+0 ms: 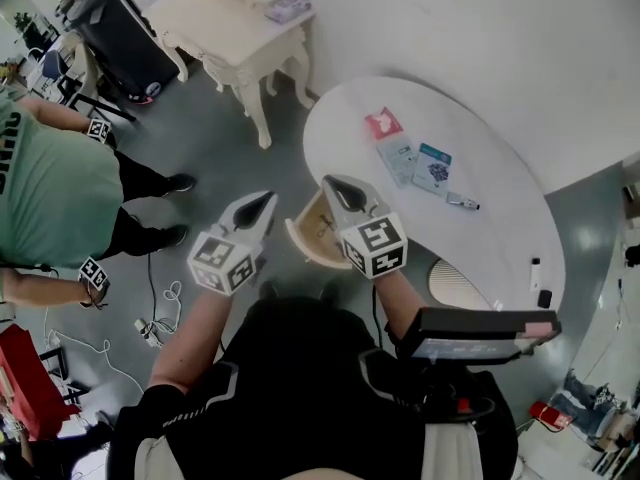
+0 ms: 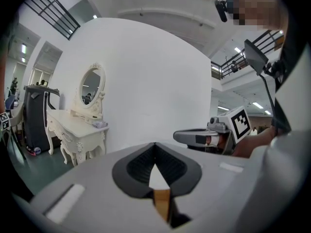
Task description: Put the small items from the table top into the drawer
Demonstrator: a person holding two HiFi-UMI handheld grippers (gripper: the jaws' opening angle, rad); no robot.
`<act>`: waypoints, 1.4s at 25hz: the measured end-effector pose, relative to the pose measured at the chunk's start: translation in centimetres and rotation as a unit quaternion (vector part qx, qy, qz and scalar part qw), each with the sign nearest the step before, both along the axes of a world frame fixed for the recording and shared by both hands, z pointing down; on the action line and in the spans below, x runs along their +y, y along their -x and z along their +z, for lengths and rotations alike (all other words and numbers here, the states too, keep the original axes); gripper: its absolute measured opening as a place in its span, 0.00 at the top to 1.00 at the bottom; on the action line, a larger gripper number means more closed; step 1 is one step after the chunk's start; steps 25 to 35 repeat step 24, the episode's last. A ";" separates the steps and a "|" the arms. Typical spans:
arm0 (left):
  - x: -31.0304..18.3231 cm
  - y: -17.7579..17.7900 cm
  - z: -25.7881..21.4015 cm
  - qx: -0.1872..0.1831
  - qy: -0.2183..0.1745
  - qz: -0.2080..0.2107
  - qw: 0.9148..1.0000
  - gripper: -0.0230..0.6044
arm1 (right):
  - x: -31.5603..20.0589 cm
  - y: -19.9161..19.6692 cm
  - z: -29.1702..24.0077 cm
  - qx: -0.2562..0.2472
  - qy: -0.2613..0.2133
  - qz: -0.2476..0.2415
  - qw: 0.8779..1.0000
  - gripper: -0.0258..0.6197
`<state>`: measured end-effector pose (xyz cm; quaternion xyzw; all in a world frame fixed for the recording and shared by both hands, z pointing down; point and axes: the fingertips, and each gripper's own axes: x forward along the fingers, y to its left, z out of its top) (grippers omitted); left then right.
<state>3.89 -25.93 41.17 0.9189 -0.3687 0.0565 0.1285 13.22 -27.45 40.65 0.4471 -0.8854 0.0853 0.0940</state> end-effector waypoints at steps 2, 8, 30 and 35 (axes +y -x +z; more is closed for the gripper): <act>0.0 0.4 -0.6 0.001 -0.006 0.005 1.000 0.96 | 0.1 0.4 -0.5 -0.003 -0.002 0.006 1.000 0.96; -0.2 1.5 -2.2 0.011 -0.032 0.008 0.999 0.96 | 0.6 1.2 -2.3 -0.003 -0.020 0.021 1.000 0.96; -0.2 3.2 -3.7 0.022 -0.038 0.037 0.998 0.96 | 0.9 2.1 -3.5 0.003 -0.028 0.056 0.998 0.96; -0.2 3.2 -3.7 0.022 -0.038 0.037 0.998 0.96 | 0.9 2.1 -3.5 0.003 -0.028 0.056 0.998 0.96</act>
